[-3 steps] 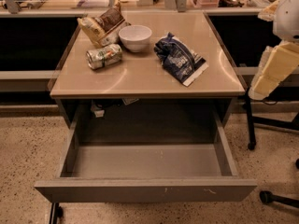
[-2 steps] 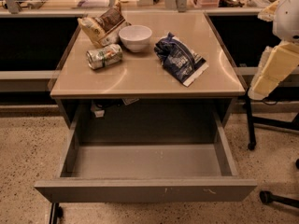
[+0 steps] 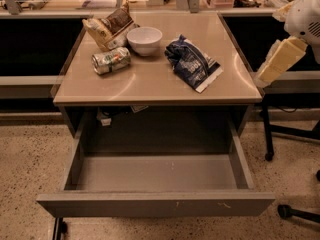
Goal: Place blue chip bag into top drawer
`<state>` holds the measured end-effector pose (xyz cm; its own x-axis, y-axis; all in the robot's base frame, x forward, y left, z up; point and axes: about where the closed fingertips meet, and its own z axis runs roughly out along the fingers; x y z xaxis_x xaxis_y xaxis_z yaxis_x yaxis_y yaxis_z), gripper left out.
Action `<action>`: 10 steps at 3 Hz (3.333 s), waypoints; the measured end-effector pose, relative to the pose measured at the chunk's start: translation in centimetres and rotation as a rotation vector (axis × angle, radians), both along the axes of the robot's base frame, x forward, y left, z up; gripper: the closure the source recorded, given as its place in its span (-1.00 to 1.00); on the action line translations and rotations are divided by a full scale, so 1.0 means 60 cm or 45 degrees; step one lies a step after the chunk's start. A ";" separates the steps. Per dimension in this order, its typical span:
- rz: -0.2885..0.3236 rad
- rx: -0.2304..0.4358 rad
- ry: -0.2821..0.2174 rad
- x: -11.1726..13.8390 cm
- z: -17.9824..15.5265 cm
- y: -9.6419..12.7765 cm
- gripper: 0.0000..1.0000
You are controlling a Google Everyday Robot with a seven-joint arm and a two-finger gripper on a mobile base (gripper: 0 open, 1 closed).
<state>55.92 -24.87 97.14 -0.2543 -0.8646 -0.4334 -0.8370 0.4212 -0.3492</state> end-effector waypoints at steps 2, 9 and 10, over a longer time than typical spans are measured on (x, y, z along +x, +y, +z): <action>-0.008 0.155 -0.023 0.154 -0.031 -0.006 -1.00; -0.099 0.783 0.121 0.312 -0.191 0.111 -1.00; -0.059 0.825 0.159 0.319 -0.206 0.142 -1.00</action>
Offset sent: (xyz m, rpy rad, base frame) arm 0.1476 -0.0010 -0.0268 0.2077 -0.0235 -0.0031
